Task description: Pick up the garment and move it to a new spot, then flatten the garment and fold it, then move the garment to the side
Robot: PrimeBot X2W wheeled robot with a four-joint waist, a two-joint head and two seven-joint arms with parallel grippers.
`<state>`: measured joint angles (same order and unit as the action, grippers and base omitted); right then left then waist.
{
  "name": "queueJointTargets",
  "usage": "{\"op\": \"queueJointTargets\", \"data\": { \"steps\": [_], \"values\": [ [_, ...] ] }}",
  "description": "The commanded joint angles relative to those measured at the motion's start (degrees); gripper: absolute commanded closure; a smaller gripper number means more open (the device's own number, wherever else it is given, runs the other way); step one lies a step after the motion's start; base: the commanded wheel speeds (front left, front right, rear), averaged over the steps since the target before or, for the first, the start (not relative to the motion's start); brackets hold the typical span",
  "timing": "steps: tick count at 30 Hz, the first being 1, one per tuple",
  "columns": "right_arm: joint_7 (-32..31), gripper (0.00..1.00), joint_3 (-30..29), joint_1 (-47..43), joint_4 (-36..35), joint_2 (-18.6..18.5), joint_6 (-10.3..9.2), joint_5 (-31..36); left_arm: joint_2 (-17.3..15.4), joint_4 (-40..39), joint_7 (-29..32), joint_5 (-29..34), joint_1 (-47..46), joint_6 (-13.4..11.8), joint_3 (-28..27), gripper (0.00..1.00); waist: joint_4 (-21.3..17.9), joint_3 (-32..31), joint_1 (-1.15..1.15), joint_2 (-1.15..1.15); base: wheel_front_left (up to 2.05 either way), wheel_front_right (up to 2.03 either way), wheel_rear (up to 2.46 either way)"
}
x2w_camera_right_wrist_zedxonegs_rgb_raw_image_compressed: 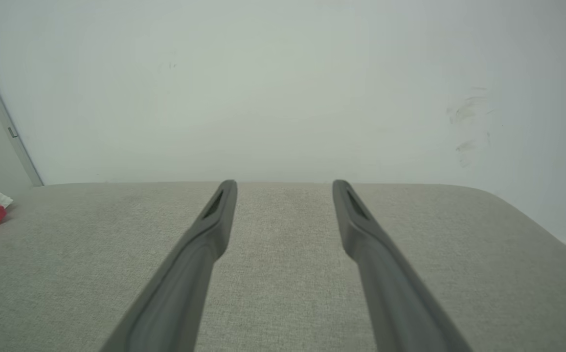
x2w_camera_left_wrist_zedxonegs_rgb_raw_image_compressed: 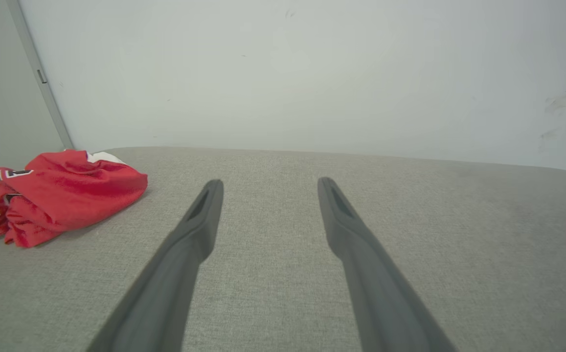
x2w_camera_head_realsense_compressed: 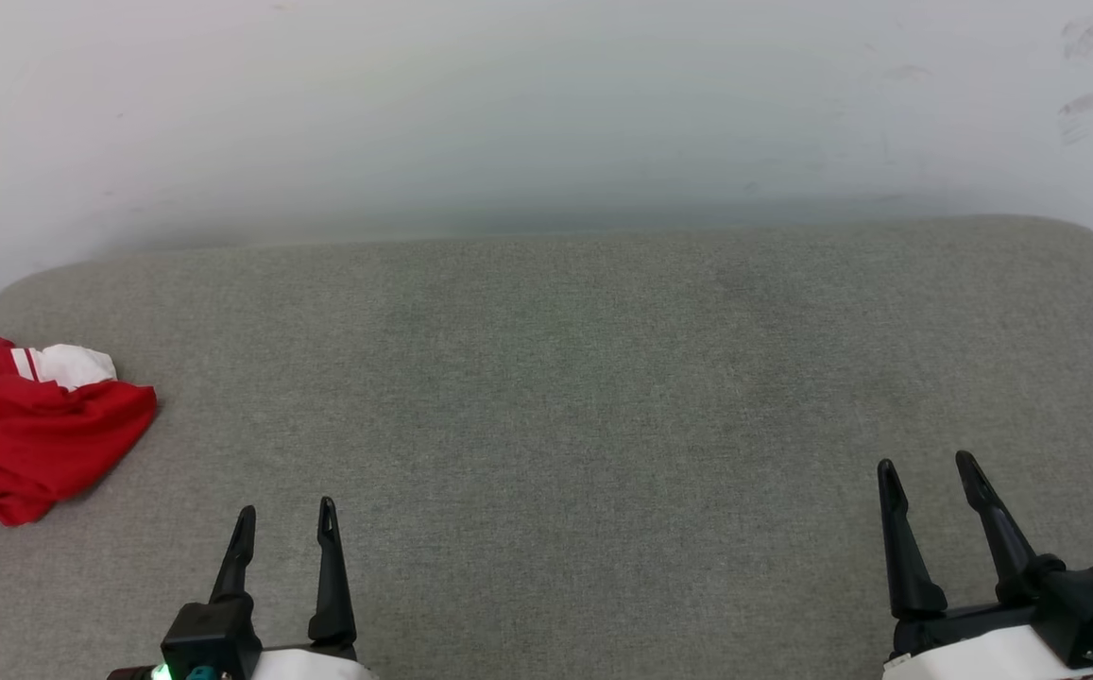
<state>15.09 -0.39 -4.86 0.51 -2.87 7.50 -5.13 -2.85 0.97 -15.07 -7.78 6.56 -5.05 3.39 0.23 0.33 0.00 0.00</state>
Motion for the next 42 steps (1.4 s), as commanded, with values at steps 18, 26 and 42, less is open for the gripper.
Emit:
{"op": "queueJointTargets", "data": {
  "steps": [18, 26, 42],
  "values": [
    [0.12, 0.00, 0.42, -0.74, 2.65, -0.01, -0.02, -4.56, -0.06, 1.21, -0.16, -1.34, -0.69, 1.01, -1.24, 0.00, 0.02, 0.30, 0.00, 0.00, 0.00, 0.00, 0.00],
    [0.12, 0.00, 0.52, -0.66, 2.24, -0.01, -0.02, -4.09, -0.06, 1.46, -0.16, -1.19, -0.96, 1.09, -1.84, 0.00, 0.50, 0.22, 0.00, 0.00, 0.00, 0.00, 0.00],
    [0.12, 0.00, 1.27, -0.82, 0.01, -0.01, -0.02, -2.25, -0.06, 1.43, -0.16, -0.22, -2.06, -0.17, -3.18, 0.00, 10.44, 0.34, 0.00, 0.00, 0.00, 0.00, 0.00]
  ]
}}
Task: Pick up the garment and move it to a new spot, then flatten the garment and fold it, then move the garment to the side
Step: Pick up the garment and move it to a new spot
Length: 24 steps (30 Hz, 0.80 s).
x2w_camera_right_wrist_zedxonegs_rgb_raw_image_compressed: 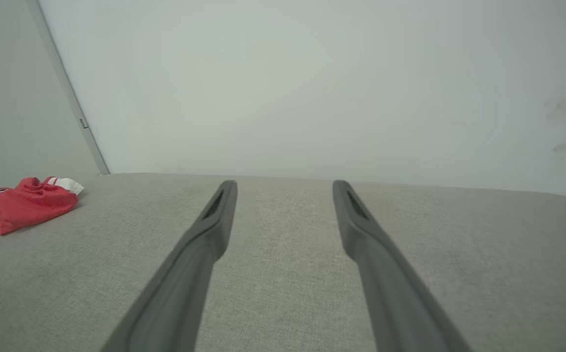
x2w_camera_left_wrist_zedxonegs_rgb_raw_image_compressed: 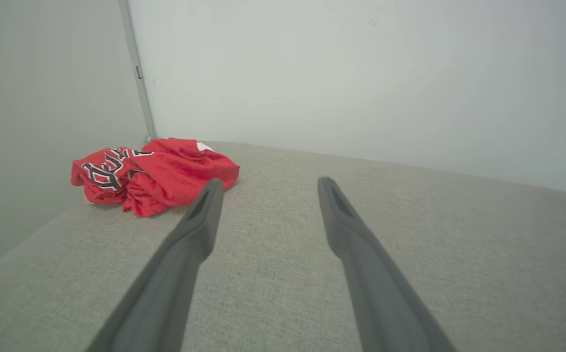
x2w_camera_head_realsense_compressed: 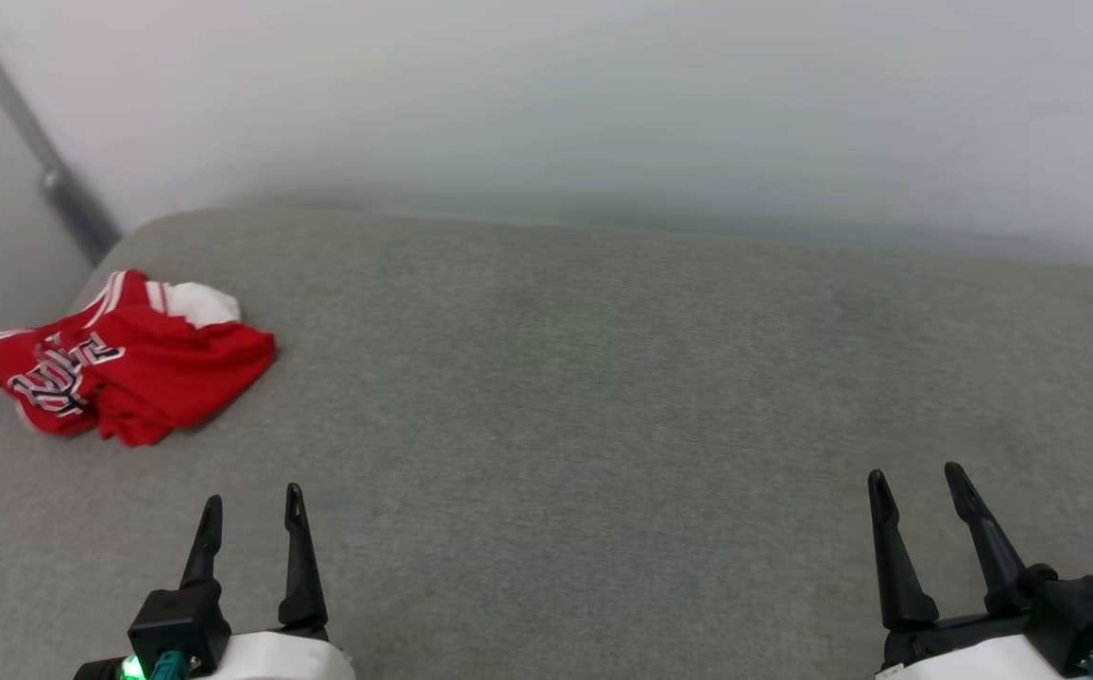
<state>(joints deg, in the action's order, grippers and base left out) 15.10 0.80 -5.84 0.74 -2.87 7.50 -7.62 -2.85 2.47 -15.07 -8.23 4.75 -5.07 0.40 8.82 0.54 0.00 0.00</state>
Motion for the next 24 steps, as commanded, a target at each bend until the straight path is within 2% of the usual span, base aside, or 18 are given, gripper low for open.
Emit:
{"op": "queueJointTargets", "data": {
  "steps": [1, 18, 24],
  "values": [
    [0.11, 0.00, 0.26, 0.28, -0.29, -0.01, -0.02, 0.51, -0.05, -0.09, -0.16, 0.39, -0.26, -0.22, -0.38, 0.00, 2.62, 0.19, 0.00, 0.00, 0.00, 0.00, 0.00],
    [0.10, 0.00, 1.26, -0.47, -1.02, -0.01, -0.02, 2.70, -0.04, -1.54, -0.16, 0.10, 0.83, -2.61, -1.81, 0.00, 17.25, 0.54, 0.00, 0.00, 0.00, 0.00, 0.00],
    [0.10, 0.00, 2.34, 0.24, -0.67, -0.01, -0.02, 3.16, -0.03, -2.62, -0.16, 0.11, 2.11, -3.36, -2.50, 0.00, 19.70, 0.74, 0.00, 0.00, 0.00, 0.00, 0.00]
  ]
}}
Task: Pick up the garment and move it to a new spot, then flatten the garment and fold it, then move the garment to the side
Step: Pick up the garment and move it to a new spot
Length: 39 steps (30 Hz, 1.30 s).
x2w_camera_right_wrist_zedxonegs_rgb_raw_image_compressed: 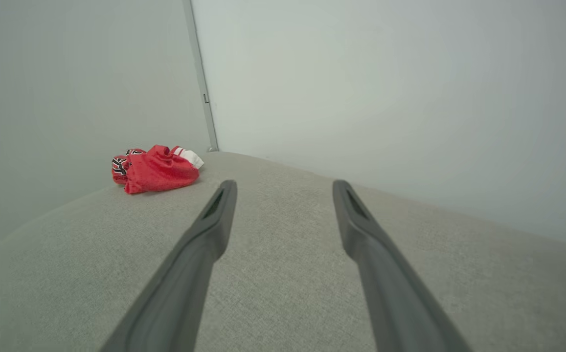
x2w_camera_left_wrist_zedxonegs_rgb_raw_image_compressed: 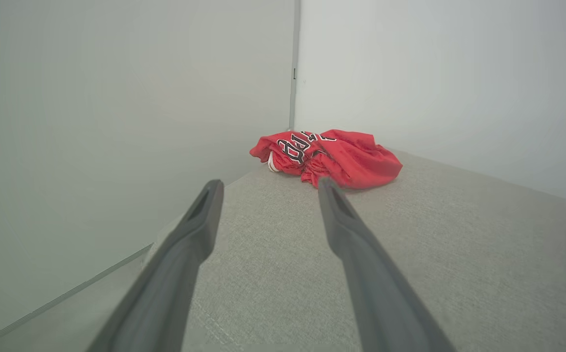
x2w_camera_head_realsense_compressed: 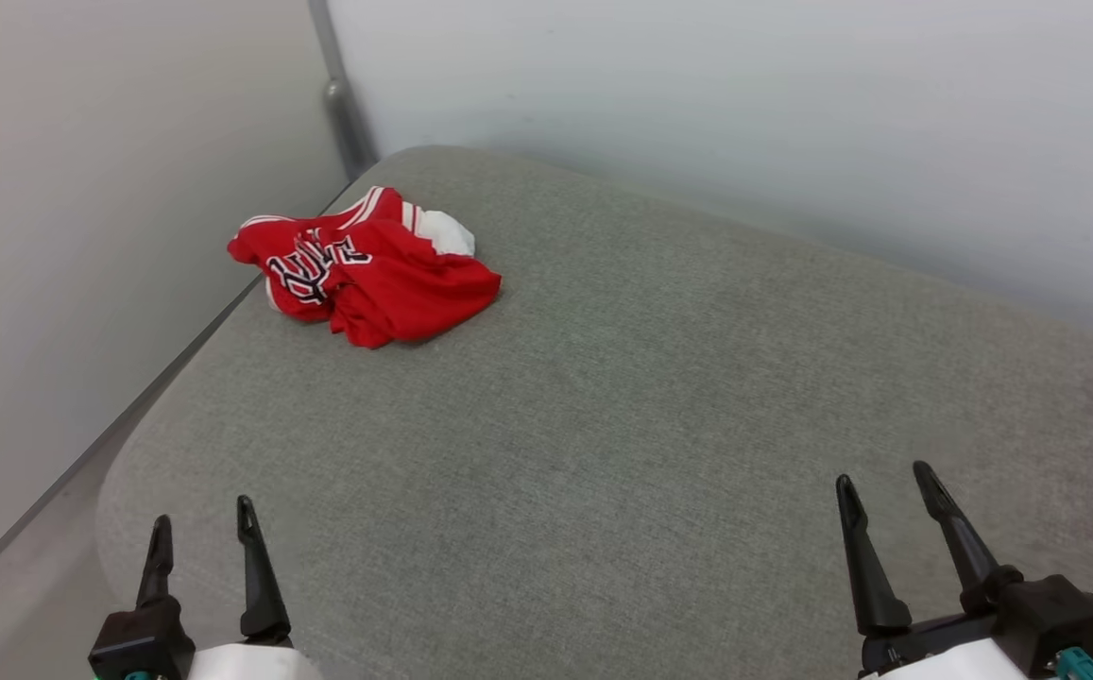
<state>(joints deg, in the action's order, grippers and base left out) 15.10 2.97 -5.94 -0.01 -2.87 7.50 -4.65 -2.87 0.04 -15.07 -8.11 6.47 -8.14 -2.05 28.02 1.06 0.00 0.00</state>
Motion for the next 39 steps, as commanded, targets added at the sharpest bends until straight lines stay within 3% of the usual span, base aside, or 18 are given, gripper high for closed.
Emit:
{"op": "queueJointTargets", "data": {
  "steps": [1, 7, 17, 26, 31, 34, 37, 39],
  "values": [
    [0.10, 0.00, 0.29, 0.60, 0.19, -0.02, -0.02, 0.30, -0.01, -0.45, -0.16, 0.15, 0.52, -0.37, -0.20, 0.00, 0.57, 0.31, 0.00, 0.00, 0.00, 0.00, 0.00],
    [0.10, 0.00, 0.61, 0.93, 0.36, -0.01, -0.02, 0.92, -0.01, -0.24, -0.16, 0.18, 0.42, -0.42, -0.19, 0.00, 0.52, 0.50, 0.00, 0.00, 0.00, 0.00, 0.00],
    [0.10, 0.00, -1.71, 2.72, -1.50, -0.02, -0.02, 4.10, -2.14, 3.61, -0.15, -1.52, -12.67, 5.69, -5.30, 0.00, -1.83, 5.80, 0.00, 0.00, 0.00, 0.00, 0.00],
    [0.10, 0.00, -3.17, 8.07, -5.69, -0.02, -0.02, 9.33, -10.56, 12.70, -0.15, -3.83, -33.93, 9.68, -11.70, 0.00, -5.99, 17.43, 0.00, 0.00, 0.00, 0.00, 0.00],
    [0.11, 0.00, -3.96, 10.47, -8.23, -0.02, -0.03, 11.46, -13.57, 17.71, -0.15, -7.15, -43.19, 11.50, -14.56, 0.00, -7.42, 22.31, 0.00, 0.00, 0.00, 0.00, 0.00],
    [0.10, 0.00, -4.27, 12.52, -10.71, -0.03, -0.03, 13.44, -18.71, 24.31, 0.89, -10.01, -52.07, 13.32, -15.97, 0.00, -8.99, 26.21, 0.00, 0.00, 0.00, 0.00, 0.00],
    [0.10, 0.00, -4.59, 13.28, -11.92, -0.04, -0.03, 14.13, -20.27, 27.28, 2.08, -12.65, -56.05, 14.13, -16.70, 0.00, -9.46, 27.82, 0.00, 0.00, 0.00, 0.00, 0.00],
    [0.10, 0.00, -4.92, 13.69, -13.23, -0.21, -0.03, 14.79, -23.15, 29.81, 3.57, -13.59, -59.29, 14.67, -16.18, 0.00, -9.83, 29.19, 0.00, 0.00, 0.00, 0.00, 0.00]
  ]
}}
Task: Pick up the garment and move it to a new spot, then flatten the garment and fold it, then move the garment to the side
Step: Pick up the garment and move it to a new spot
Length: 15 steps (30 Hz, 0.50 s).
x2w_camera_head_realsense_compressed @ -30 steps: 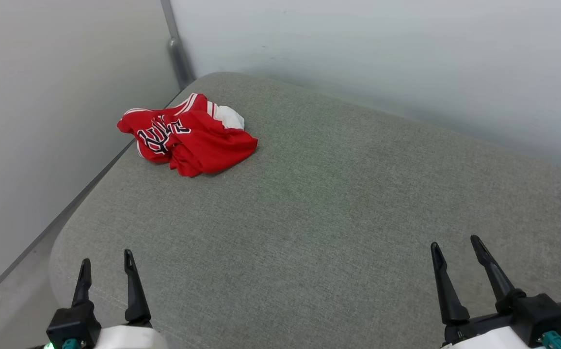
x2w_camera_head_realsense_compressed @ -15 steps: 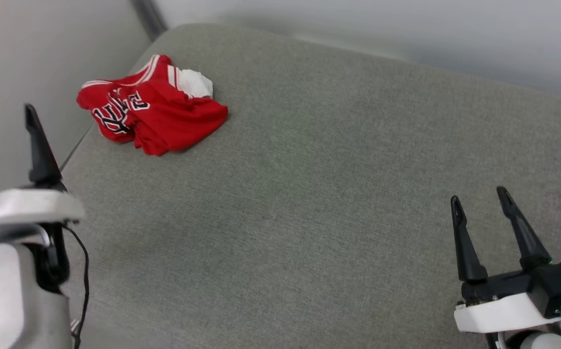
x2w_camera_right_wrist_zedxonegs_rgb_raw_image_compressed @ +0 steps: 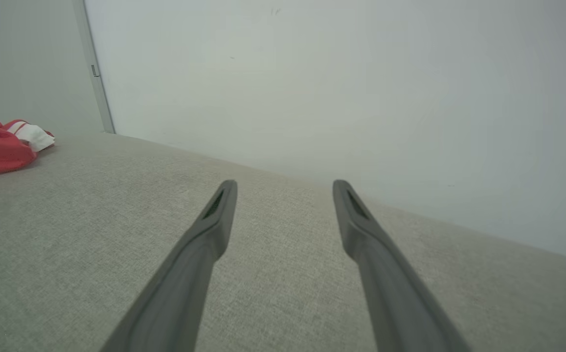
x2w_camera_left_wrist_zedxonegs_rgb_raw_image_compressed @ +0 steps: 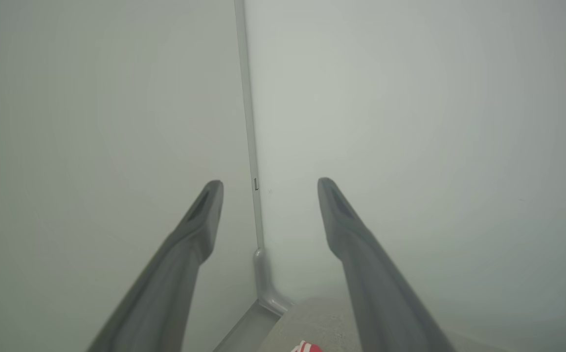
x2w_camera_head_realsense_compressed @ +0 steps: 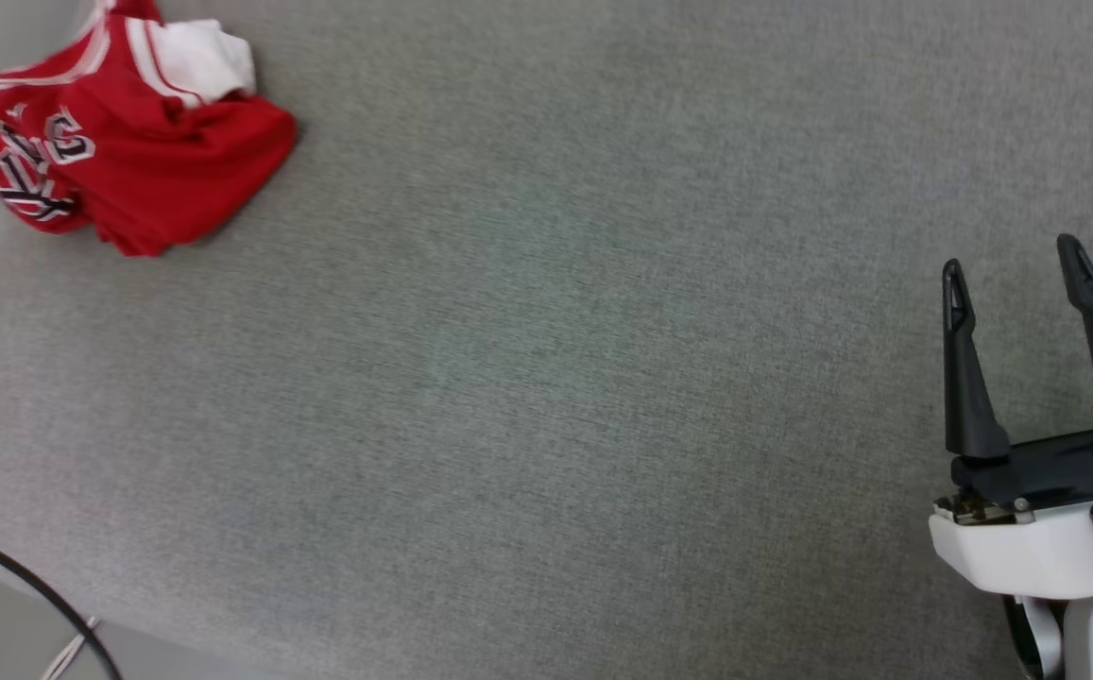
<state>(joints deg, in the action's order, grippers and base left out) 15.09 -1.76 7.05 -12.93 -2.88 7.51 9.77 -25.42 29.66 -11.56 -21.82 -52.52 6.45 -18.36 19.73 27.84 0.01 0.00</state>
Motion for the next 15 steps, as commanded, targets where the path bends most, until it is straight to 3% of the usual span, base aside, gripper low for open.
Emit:
{"op": "queueJointTargets", "data": {
  "steps": [1, 6, 15],
  "values": [
    [0.11, 0.00, -0.17, 0.92, -0.91, -0.36, -0.03, 0.47, -1.75, 1.51, 1.16, -0.36, -1.64, 0.27, 0.58, 0.00, -1.73, 3.00, -0.01, 0.00, 0.00, 0.00, 0.00],
    [0.11, 0.00, -0.46, 1.24, -3.85, -1.42, -0.04, 1.11, -6.40, 7.42, 10.48, -4.89, -7.36, 0.87, 5.16, 0.00, -2.26, 5.89, -0.01, 0.00, 0.00, 0.00, 0.00],
    [0.12, 0.00, -0.19, 2.20, -7.19, -2.63, -0.03, 1.66, -13.86, 8.49, 38.34, -23.94, -7.55, 0.92, 20.88, 0.00, -3.32, 9.93, -0.01, 0.00, 0.00, 0.00, 0.00]
  ]
}}
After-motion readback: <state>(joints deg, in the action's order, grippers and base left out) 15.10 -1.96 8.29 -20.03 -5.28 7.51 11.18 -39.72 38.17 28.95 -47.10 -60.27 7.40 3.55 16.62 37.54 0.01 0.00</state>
